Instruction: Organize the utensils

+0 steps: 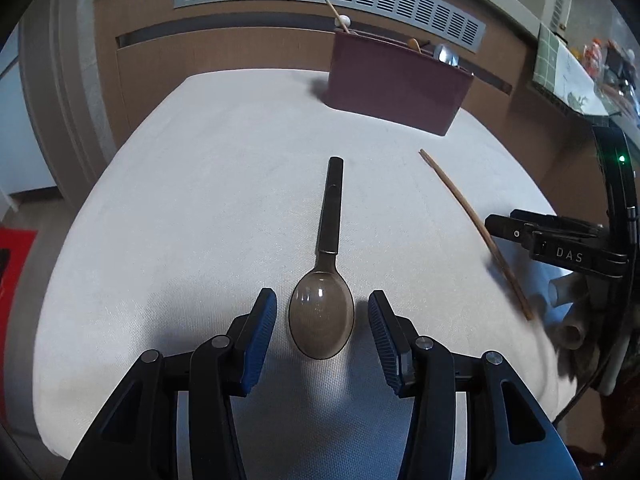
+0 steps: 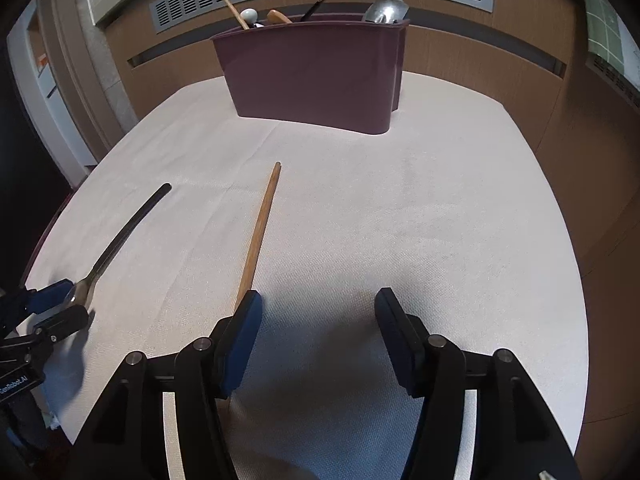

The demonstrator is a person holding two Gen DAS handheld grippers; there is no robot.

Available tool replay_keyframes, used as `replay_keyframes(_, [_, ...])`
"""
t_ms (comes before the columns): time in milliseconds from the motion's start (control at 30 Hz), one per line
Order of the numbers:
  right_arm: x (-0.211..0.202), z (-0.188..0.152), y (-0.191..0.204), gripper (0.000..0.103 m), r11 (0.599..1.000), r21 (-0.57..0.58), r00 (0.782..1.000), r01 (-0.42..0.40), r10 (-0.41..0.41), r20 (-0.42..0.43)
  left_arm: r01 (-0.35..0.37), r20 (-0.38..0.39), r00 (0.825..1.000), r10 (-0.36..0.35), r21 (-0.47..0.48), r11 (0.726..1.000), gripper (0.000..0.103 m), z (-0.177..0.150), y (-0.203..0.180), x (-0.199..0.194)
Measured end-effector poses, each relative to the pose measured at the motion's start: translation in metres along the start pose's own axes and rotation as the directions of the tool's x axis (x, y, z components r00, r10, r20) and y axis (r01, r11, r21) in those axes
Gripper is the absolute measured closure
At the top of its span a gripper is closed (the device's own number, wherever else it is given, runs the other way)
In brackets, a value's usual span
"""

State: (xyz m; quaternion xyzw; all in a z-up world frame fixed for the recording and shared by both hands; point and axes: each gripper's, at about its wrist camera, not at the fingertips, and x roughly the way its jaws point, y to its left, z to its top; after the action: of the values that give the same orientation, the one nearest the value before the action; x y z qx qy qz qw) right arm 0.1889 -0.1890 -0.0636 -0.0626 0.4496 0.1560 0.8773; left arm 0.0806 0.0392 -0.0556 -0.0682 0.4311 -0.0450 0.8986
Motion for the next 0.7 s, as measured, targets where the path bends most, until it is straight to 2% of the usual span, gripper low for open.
replay_keyframes(67, [-0.003,0.002,0.001,0.051,0.999,0.033,1.000,-0.019,0.018,0.009,0.002,0.007,1.000,-0.002,0.011,1.000,0.054,-0.002,-0.001,0.000])
replay_keyframes(133, [-0.006,0.006,0.004,0.062,0.996,0.051,0.997,-0.072,0.071,0.021,0.004,0.010,1.000,-0.004,0.024,1.000,0.054,-0.004,0.000,0.001])
replay_keyframes(167, [-0.006,0.011,0.010,0.063,0.996,0.047,0.996,-0.082,0.081,0.029,0.008,0.011,1.000,-0.009,0.022,1.000,0.054,-0.005,0.000,0.000])
replay_keyframes(267, [-0.001,0.024,0.026,0.065,0.999,0.005,0.998,-0.051,0.051,0.038,0.032,0.019,0.999,-0.032,-0.003,0.999,0.054,-0.008,0.005,-0.003])
replay_keyframes(367, [0.013,0.035,0.038,0.074,0.999,-0.036,1.000,-0.018,0.018,0.010,0.042,0.021,0.999,-0.042,-0.011,0.999,0.054,-0.008,0.006,-0.003])
replay_keyframes(433, [0.025,0.038,0.038,0.086,0.999,-0.034,1.000,0.004,-0.004,-0.020,0.041,0.017,0.999,-0.041,-0.009,0.999,0.054,-0.007,0.006,-0.002])
replay_keyframes(500, [0.025,0.040,0.040,0.097,0.998,-0.050,1.000,0.030,-0.030,-0.006,0.035,0.015,0.999,-0.035,-0.004,0.999,0.054,-0.006,0.005,-0.001])
replay_keyframes(700, [0.008,0.030,0.031,0.098,0.999,-0.032,1.000,0.016,-0.016,0.020,-0.003,0.019,1.000,0.003,-0.014,1.000,0.054,-0.004,0.001,0.003])
